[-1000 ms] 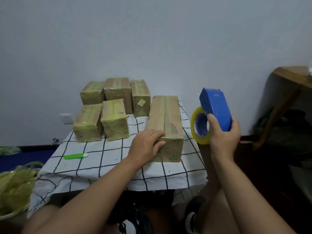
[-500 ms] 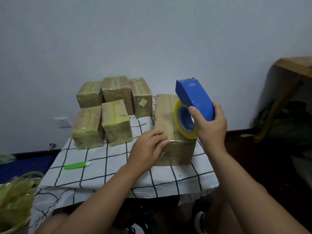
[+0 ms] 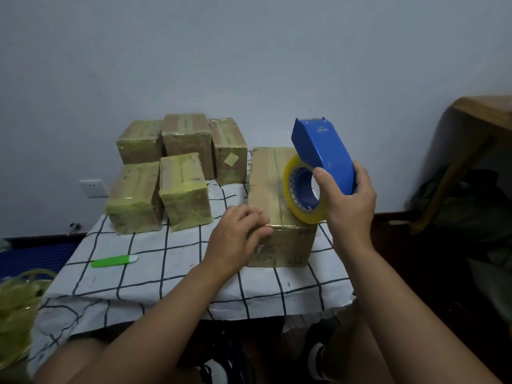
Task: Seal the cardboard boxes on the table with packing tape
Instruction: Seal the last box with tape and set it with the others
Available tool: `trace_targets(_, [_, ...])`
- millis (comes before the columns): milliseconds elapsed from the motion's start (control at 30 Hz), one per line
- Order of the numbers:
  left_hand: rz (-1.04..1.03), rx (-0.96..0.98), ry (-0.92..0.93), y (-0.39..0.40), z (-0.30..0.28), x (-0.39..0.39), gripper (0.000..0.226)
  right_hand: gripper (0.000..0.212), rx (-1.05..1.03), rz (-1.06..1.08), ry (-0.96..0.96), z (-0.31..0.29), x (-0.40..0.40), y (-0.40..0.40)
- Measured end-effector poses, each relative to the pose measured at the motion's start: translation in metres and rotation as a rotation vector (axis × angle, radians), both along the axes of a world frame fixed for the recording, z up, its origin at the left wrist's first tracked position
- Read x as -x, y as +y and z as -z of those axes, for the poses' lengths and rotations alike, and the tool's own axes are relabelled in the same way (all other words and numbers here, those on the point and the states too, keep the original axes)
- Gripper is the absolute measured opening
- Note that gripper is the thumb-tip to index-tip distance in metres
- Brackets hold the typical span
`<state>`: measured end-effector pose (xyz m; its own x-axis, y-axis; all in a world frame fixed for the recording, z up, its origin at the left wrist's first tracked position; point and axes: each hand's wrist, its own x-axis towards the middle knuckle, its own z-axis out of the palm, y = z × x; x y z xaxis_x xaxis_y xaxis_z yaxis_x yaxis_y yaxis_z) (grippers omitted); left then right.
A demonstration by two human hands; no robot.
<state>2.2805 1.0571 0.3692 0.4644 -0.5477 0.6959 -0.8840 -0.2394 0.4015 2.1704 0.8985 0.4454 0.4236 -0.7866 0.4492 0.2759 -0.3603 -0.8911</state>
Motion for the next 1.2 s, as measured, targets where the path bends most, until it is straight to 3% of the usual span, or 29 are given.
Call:
trace_targets(300, [-0.008,-0.097,-0.087,0.002,-0.002,0.002,0.034,0.045,0.055,0.007,0.024,0.001,-0.001,0.004])
trace_targets(567, [0.008,-0.180,-0.033,0.007,-0.002,0.004,0.033,0.046,0.062,0.002,0.030,0.000,0.002,0.004])
trace_targets(667, [0.037,-0.133,0.264,0.012,-0.012,0.005,0.041,0.042,0.048,0.000,0.017,-0.001,0.001,0.003])
trace_targets(767, [0.095,0.029,0.541,0.013,-0.019,0.003,0.010,0.044,0.045,0.000,0.009,0.001,0.002,0.002])
trace_targets(833, [0.086,0.062,0.492,0.009,-0.020,0.003,0.016,0.045,0.042,-0.001,0.005,0.003,0.002,0.001])
trace_targets(967, [0.054,0.015,0.174,0.005,-0.012,-0.001,0.026,0.049,0.041,-0.002,-0.009,0.006,0.001,0.000])
trace_targets(1200, [0.028,-0.059,0.066,0.006,-0.005,-0.001,0.036,0.047,0.053,0.000,-0.026,0.007,0.002,0.002])
